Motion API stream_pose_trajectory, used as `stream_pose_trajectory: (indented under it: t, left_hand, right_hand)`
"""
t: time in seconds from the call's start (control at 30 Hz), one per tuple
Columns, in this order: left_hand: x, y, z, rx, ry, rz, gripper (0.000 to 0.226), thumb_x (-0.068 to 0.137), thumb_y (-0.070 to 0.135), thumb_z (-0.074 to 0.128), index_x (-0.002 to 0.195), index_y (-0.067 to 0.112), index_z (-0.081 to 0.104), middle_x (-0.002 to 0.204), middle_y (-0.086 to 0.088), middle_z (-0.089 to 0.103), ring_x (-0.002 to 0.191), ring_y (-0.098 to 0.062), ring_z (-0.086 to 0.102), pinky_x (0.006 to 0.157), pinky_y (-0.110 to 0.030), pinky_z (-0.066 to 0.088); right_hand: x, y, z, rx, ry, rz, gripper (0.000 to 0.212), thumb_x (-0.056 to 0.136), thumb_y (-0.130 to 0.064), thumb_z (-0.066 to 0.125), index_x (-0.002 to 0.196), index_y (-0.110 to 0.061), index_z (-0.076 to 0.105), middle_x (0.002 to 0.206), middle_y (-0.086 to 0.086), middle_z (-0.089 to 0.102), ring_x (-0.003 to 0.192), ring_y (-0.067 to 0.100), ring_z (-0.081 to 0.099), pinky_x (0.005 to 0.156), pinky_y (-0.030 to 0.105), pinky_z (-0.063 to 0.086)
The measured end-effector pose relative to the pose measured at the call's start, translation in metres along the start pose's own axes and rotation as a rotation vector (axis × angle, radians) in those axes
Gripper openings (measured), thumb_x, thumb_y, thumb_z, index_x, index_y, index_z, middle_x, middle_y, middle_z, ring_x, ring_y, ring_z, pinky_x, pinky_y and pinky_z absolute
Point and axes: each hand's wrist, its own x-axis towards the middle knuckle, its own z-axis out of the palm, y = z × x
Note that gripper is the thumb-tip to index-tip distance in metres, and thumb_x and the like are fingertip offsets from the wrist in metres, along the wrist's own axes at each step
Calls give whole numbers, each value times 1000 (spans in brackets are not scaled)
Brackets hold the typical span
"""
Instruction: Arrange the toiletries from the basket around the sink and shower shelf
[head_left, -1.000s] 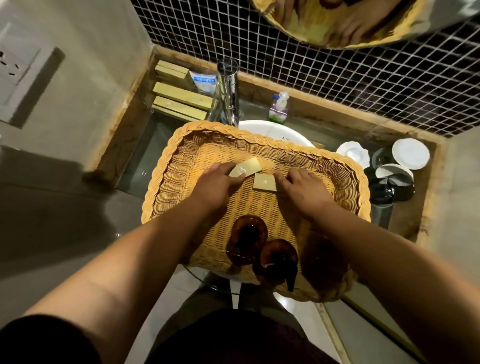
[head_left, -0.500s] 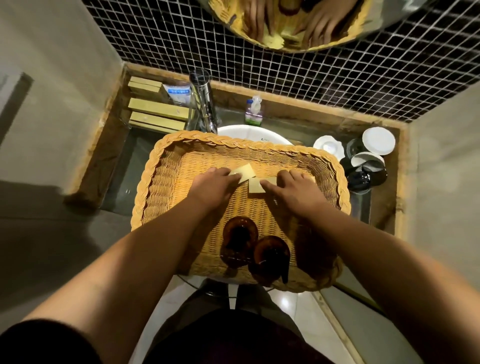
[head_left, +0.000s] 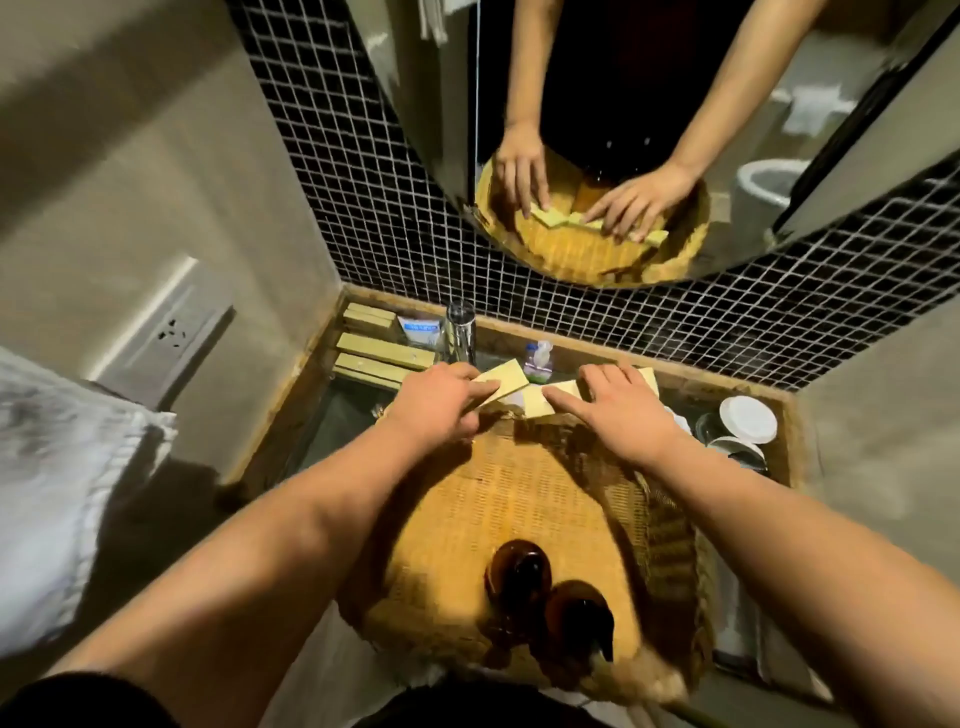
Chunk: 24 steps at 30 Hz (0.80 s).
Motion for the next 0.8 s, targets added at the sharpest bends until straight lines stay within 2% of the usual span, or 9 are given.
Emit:
stream_pose_trajectory:
  t: [0.13,0.3,0.53,0.7,0.8]
  left_hand:
    - [5,-31,-37,96,29,11,57,92,43,60,146,42,41,139,6,53,120,-19,53,89,-37,52]
    - [6,-73,-55,145,-20,-78,61,88,50,63,145,44,41,138,6,56,120,-21,56,89,-38,53]
    - [2,-123,-48,233,-95,-80,63,90,36,65,147,41,37,140,5,53,123,-19,55,94,-35,50]
    - [8,-149,-31,285,-163,-83,70,88,28,68,149,37,34,142,-1,47,119,-24,55,89,-39,52]
    - [17,-161,-19,280,-195,-69,71,86,25,69,148,35,35,139,-2,49,118,-25,55,90,-40,52]
  right_hand:
    - [21,-1,-33,-35,-3,36,80,93,-15,58,154,-40,12,140,20,40,127,40,41,110,54,30]
    - [55,-4,-51,-57,40,5,89,88,-15,65,154,-39,11,139,18,41,123,37,44,106,50,34]
    - [88,-10,-54,-3,65,42,77,94,-18,58,152,-41,13,135,15,42,119,34,45,99,45,40]
    - [104,-16,-50,65,32,41,91,85,-10,64,153,-40,10,134,13,40,120,32,44,98,43,41]
    - [117,-16,-52,70,74,16,92,84,-11,66,154,-39,14,136,13,41,121,32,44,98,44,41]
